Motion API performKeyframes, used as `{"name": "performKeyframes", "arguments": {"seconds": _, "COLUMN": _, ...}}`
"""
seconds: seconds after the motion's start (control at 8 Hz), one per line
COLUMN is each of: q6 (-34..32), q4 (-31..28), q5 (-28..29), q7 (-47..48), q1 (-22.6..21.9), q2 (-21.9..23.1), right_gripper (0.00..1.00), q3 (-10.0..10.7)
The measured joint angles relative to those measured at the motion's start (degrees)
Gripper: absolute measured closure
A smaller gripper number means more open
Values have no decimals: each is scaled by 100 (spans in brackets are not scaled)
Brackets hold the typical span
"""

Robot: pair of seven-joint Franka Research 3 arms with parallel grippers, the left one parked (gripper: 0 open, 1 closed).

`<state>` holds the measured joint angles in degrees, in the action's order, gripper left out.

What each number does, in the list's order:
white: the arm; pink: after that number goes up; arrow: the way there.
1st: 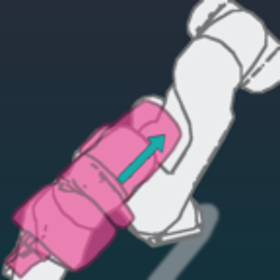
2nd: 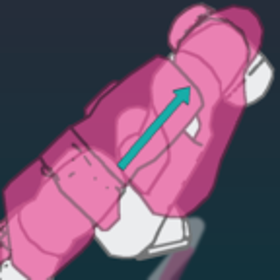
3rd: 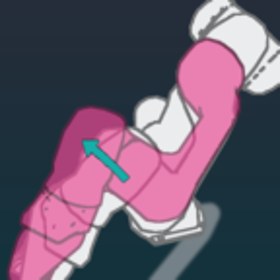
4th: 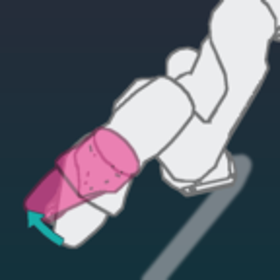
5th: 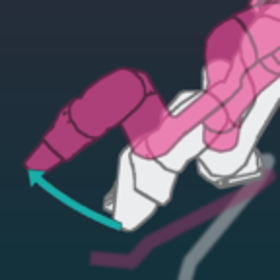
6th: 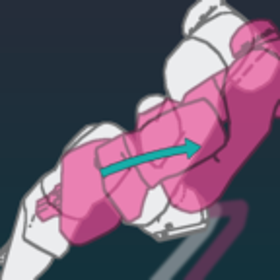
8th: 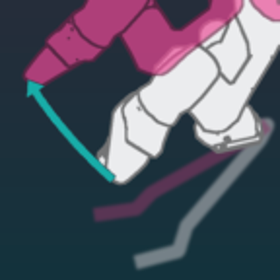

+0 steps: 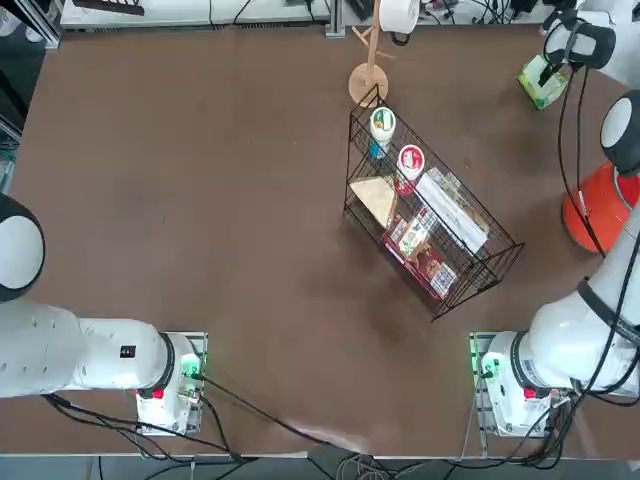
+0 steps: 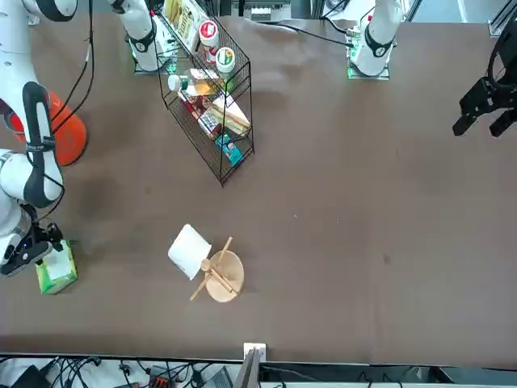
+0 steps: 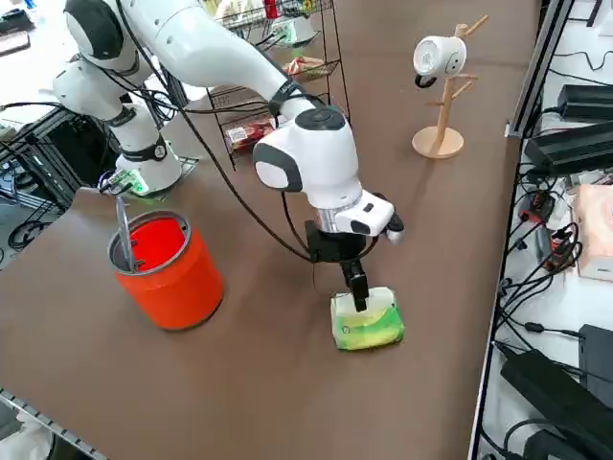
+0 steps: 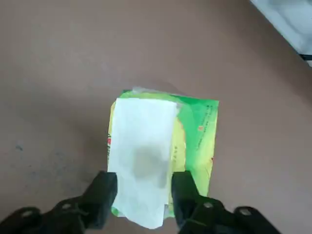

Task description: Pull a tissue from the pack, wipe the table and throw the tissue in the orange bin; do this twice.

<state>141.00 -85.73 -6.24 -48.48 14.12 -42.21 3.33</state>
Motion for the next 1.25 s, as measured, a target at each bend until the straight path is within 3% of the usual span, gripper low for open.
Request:
{"name": "performKeyframes", "arguments": {"seconds": 0.38, "q6": 4, "q4": 14, "q5": 0, "q7": -22, "q1": 2, "q2": -55, "right_gripper": 41, "q3": 0}}
{"name": "performKeyframes", "arguments": {"seconds": 0.75, "q6": 9, "q4": 85, "q5": -15, "q7": -33, "q1": 2, "q2": -75, "right_gripper": 59, "q3": 0}}
{"name": "performKeyframes", "arguments": {"seconds": 1.12, "q6": 9, "q4": 106, "q5": -36, "q7": -78, "q1": 6, "q2": -91, "right_gripper": 92, "q3": 0}}
{"name": "performKeyframes", "arguments": {"seconds": 1.25, "q6": 8, "q4": 118, "q5": -37, "q7": -93, "q1": 10, "q2": -91, "right_gripper": 98, "q3": 1}}
